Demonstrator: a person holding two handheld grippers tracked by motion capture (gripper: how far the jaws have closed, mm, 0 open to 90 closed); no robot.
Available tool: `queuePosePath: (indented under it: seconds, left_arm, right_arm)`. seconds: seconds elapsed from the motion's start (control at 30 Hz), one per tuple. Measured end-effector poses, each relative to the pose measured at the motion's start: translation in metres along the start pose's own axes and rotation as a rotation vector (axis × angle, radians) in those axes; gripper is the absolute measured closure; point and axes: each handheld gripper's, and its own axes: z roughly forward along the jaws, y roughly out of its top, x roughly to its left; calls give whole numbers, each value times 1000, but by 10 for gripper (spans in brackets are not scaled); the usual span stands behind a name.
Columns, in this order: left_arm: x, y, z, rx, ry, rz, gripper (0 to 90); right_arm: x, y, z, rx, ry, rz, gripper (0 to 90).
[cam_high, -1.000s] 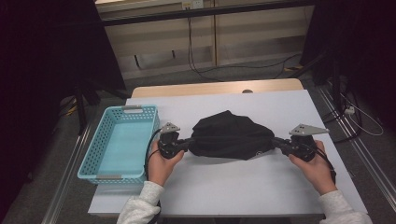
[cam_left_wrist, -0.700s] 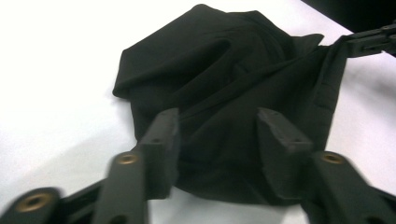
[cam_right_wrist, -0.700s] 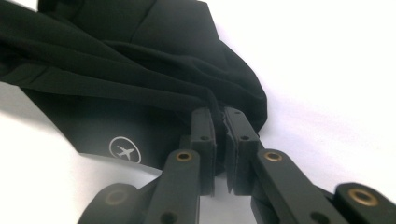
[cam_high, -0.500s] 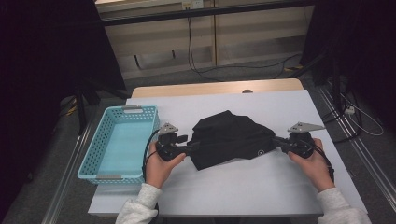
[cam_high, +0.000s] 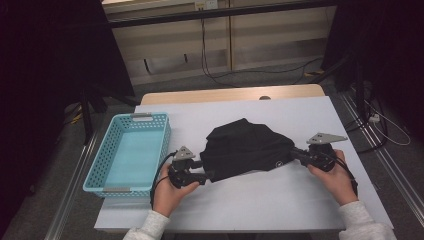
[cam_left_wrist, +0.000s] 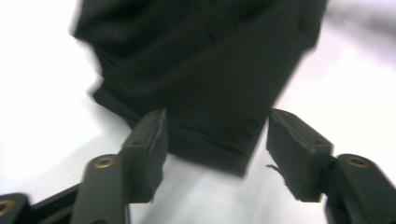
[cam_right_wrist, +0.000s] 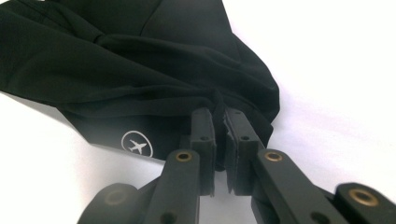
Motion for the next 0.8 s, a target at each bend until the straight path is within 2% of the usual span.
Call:
queuePosePath:
  seconds: [0.07,0.13,0.17,0.2,0.27,0.33,0.37,0.43,0.47,0.53,0.63,0.7,0.8]
  left_arm:
    - [-2,-1,5,16,13,9,428]
    - [-3,-2,10,43,12,-3,510]
    - [-3,-3,12,58,18,4,518]
    - [-4,-3,13,77,23,12,566]
    - [-3,-3,14,80,32,16,629]
    - [-4,-2,15,93,21,2,744]
    - [-5,-2,15,99,28,11,776]
    - [-7,-1,17,107,17,15,812]
    - [-8,0,17,116,24,25,835]
    - [-8,1,17,123,24,2,854]
    - [-7,3,15,116,10,-34,873]
    - [-5,7,9,80,4,-70,877]
    - [0,13,-3,4,4,-108,879]
  right_arm:
    - [1,0,0,-4,4,-4,833]
    - [1,-1,-1,-8,0,-10,828]
    - [2,-1,-2,-11,1,-8,827]
    - [2,-2,-2,-11,6,-9,823]
    - [2,-2,-1,-8,7,-13,820]
    - [2,-2,0,-7,12,-17,807]
    - [2,-2,0,-7,9,-19,800]
    - [3,-1,1,-9,11,-15,740]
    - [4,-2,2,-7,12,-9,704]
    - [6,-3,2,-4,8,-13,608]
    - [10,-7,3,2,10,-34,551]
    - [13,-9,5,25,2,-66,542]
    - [16,-9,6,33,6,-81,513]
